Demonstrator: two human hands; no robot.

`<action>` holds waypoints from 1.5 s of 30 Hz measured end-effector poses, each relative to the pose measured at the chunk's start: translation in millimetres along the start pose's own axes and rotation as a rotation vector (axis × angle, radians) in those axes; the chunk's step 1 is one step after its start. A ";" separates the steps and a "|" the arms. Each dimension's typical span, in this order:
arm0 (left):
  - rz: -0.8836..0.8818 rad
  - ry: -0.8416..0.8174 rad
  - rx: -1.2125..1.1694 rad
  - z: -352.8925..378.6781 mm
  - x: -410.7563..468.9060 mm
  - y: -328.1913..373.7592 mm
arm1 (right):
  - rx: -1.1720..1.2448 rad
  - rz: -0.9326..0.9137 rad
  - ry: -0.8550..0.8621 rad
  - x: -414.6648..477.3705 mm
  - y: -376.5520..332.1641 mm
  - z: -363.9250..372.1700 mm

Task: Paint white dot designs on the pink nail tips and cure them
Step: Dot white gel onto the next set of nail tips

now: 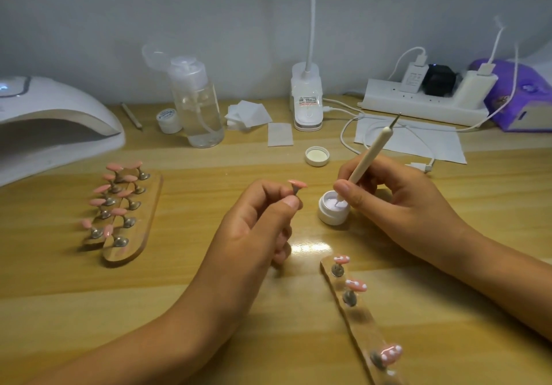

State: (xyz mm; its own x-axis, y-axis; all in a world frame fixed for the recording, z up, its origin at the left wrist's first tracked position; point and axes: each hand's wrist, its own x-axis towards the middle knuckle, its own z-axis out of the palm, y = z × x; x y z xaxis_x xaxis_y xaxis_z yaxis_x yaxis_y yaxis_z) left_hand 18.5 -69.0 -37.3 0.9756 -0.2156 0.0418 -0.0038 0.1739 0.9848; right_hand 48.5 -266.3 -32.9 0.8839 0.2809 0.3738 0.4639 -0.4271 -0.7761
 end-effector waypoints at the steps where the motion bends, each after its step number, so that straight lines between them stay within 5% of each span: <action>1: -0.011 -0.009 0.063 1.1 -1.1 0.3 | 0.013 0.013 -0.001 0.1 -0.1 0.1; 7: 0.223 -0.159 0.574 2.0 -17.0 0.8 | 0.186 0.095 0.098 3.4 1.9 -2.6; 16: -0.074 -0.063 0.070 2.6 -0.4 -0.4 | 0.421 0.133 0.283 3.1 -3.5 -8.0; 29: -0.008 -0.160 0.078 1.0 3.0 -3.2 | 0.917 0.206 0.176 -6.1 -20.9 6.2; 45: 0.003 -0.197 0.101 0.3 0.6 -0.8 | 0.903 0.253 0.081 -5.7 -18.7 8.2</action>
State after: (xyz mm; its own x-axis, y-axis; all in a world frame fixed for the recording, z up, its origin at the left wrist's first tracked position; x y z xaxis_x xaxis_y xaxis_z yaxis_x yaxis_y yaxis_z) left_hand 19.0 -69.5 -38.0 0.9139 -0.4003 0.0674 -0.0384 0.0800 0.9961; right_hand 34.3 -252.9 -24.7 0.9694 0.1956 0.1485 0.0672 0.3701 -0.9265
